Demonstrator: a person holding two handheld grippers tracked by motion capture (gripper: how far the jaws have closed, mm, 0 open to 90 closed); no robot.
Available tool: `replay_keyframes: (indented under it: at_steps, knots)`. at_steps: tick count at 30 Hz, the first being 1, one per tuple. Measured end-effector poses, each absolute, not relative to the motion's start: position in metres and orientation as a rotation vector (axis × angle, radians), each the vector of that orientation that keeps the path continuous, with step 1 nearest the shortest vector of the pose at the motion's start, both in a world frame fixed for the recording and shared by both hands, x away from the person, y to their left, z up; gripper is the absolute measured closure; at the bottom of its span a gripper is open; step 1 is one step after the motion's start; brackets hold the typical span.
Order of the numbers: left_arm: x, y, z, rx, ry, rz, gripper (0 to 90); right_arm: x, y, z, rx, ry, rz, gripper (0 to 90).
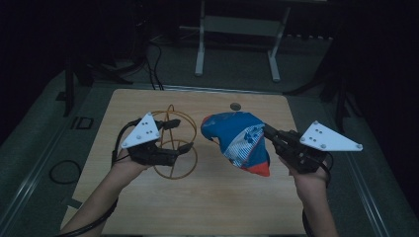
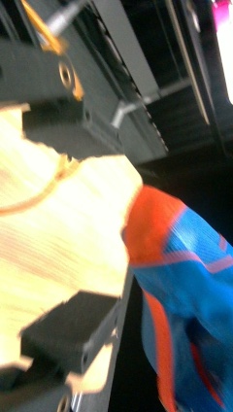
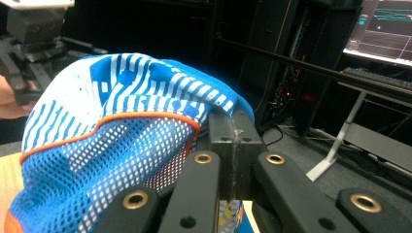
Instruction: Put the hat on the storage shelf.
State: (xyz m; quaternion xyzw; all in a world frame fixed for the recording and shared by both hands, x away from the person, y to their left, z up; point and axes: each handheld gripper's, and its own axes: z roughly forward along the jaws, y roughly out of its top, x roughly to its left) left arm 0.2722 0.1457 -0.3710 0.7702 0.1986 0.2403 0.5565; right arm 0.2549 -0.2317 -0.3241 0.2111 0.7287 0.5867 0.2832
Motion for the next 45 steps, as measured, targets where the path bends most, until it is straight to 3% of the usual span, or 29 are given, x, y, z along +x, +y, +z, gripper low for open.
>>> replay_keyframes:
  at_steps: [2, 8, 21, 35, 45]
  knots:
    - [0.269, 0.154, -0.375, 1.806, 0.509, 0.604, 15.5, 0.258, -0.228, -0.322, 0.567, 1.947, 1.577, 90.0]
    - [0.257, 0.179, -0.384, 1.761, 0.597, 0.686, 2.9, 0.269, -0.216, -0.314, 0.572, 1.946, 1.577, 90.0]
    - [0.239, 0.224, -0.431, 1.719, 0.768, 0.787, 1.4, 0.3, -0.164, -0.292, 0.542, 1.963, 1.525, 90.0]
    - [0.222, 0.245, -0.527, 1.616, 0.978, 0.845, 1.5, 0.342, -0.089, -0.279, 0.556, 2.004, 1.554, 90.0]
    - [0.218, 0.249, -0.541, 1.607, 0.995, 0.876, 1.5, 0.345, -0.013, -0.304, 0.467, 2.167, 1.531, 90.0]
